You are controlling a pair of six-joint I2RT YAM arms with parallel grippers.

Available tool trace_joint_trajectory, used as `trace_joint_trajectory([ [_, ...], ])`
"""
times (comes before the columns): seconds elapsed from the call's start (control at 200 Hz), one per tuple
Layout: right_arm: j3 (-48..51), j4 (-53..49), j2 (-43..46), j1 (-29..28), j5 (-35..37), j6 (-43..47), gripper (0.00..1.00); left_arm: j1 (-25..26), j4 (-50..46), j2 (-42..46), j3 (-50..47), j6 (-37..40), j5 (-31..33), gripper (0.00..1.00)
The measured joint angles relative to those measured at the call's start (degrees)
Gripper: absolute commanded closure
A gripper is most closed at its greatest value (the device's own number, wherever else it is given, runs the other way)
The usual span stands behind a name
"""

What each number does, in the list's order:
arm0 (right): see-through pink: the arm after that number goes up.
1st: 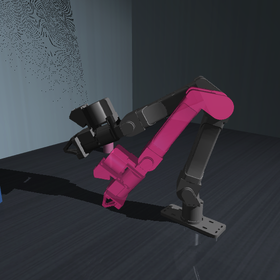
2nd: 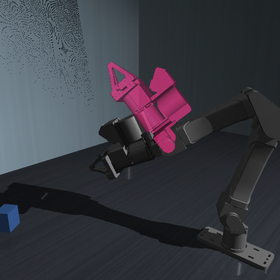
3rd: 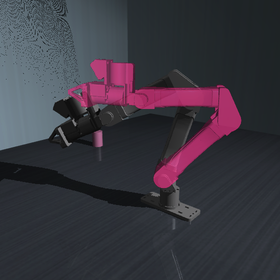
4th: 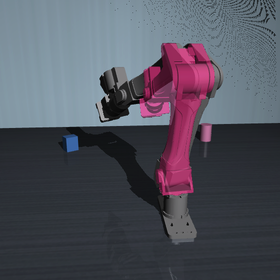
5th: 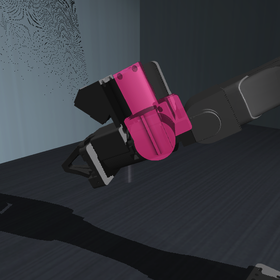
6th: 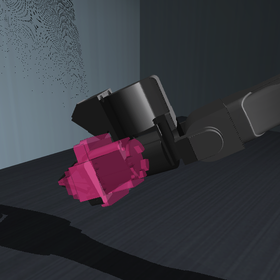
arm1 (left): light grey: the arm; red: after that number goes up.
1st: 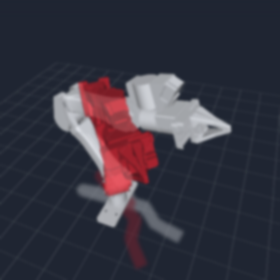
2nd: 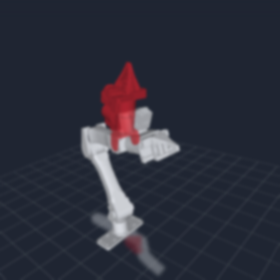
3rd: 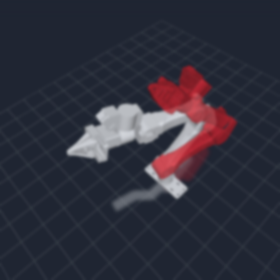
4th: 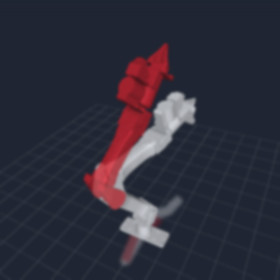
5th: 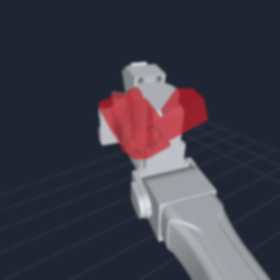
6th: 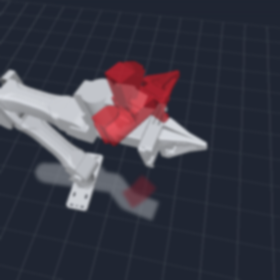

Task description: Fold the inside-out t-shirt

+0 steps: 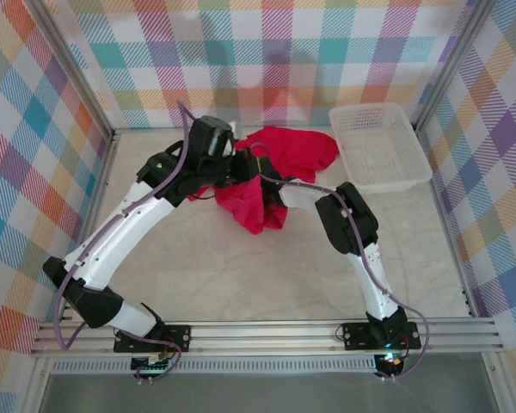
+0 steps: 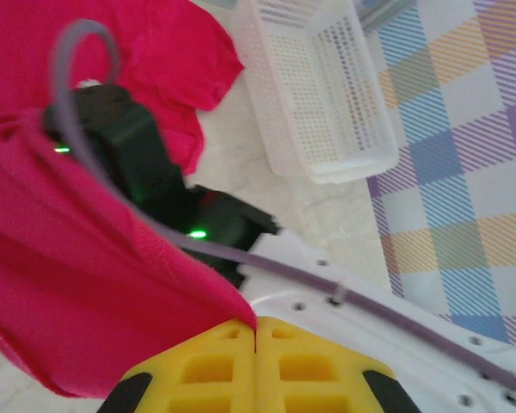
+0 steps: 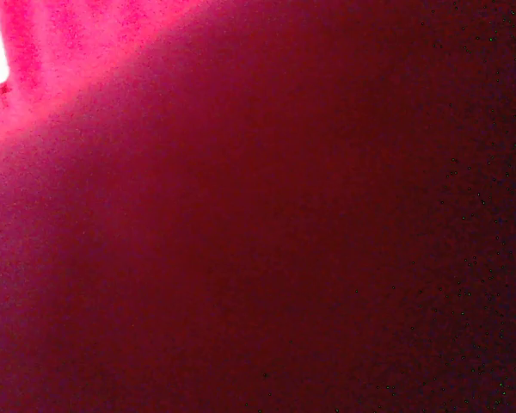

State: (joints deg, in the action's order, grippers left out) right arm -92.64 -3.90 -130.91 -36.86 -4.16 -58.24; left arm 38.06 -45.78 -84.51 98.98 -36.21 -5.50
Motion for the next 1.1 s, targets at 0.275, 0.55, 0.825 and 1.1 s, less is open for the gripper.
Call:
trace_joint_trajectory([
  [0.275,7.06,-13.44,21.16,3.78,-5.55,12.11,1.00,-15.45,2.86,-1.14,-8.44,1.84,0.00,1.00],
  [0.55,6.40,-23.50,41.18,4.68,-15.41,20.46,1.00,-27.76,5.16,-12.20,-14.25,2.62,-2.36,1.00],
  [0.825,5.53,-30.71,43.56,7.69,-21.97,21.66,1.00,-30.38,7.93,-13.73,-18.16,2.34,-4.15,1.00],
  [1.1,5.42,-27.63,32.79,9.22,-27.69,18.38,1.00,-29.31,8.90,-16.13,-21.00,2.60,-2.99,1.00],
])
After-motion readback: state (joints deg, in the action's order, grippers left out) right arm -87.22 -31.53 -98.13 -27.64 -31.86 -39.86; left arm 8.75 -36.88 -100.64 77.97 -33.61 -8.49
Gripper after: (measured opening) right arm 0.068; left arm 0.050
